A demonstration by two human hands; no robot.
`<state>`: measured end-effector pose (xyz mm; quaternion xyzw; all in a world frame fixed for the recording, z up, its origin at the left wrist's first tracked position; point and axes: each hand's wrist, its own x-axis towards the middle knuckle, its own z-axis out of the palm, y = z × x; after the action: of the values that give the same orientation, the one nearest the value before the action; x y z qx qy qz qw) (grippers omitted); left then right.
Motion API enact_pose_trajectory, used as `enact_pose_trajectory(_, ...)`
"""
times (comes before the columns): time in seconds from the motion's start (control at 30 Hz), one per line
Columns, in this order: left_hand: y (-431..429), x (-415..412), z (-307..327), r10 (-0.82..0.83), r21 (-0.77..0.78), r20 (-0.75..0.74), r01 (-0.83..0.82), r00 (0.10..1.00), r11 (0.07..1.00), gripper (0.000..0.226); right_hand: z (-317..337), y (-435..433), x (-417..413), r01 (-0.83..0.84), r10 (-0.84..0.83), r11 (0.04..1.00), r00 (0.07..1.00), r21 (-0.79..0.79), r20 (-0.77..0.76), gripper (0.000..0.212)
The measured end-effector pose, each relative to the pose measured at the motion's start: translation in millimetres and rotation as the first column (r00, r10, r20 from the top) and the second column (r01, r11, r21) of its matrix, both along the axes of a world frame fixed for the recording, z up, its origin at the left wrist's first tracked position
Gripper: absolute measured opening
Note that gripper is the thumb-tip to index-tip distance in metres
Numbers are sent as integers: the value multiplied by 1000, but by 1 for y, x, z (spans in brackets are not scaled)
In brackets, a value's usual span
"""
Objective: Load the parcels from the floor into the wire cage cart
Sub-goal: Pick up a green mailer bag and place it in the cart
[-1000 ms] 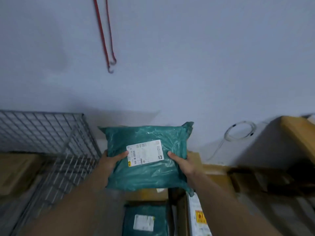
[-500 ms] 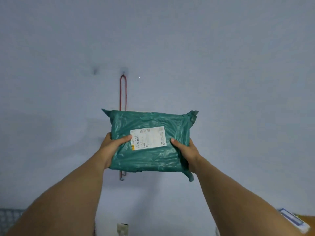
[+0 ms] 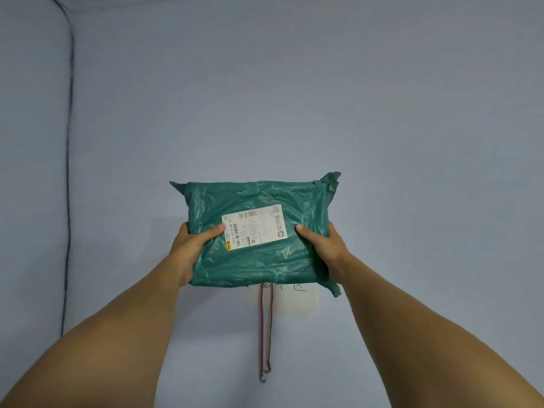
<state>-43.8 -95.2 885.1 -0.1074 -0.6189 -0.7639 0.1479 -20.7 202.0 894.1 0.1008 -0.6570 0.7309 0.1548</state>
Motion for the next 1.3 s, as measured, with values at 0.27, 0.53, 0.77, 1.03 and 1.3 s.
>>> enact_pose_trajectory(0.27,-158,6,-15,80,-46,7,-80,997,996,81,-36,-158,-13,-74,76,996,997,-59,27,58)
enact_pose_trajectory(0.53,-302,-30,-101,176,-36,186,-172,967,984,108,-103,-297,-80,-152,156,988,969,-32,193,61)
enact_pose_trajectory(0.77,-385,-91,-219,241,-96,331,-221,912,970,107,-221,-380,-158,-215,212,976,910,-33,356,60)
enact_pose_trajectory(1.03,-438,-127,-427,201,-63,626,-208,754,976,99,-434,-435,-211,-208,178,978,748,-29,640,72)
enact_pose_trajectory(1.3,-443,-128,-657,68,81,854,-261,516,962,88,-637,-455,-237,-250,64,963,563,96,824,57)
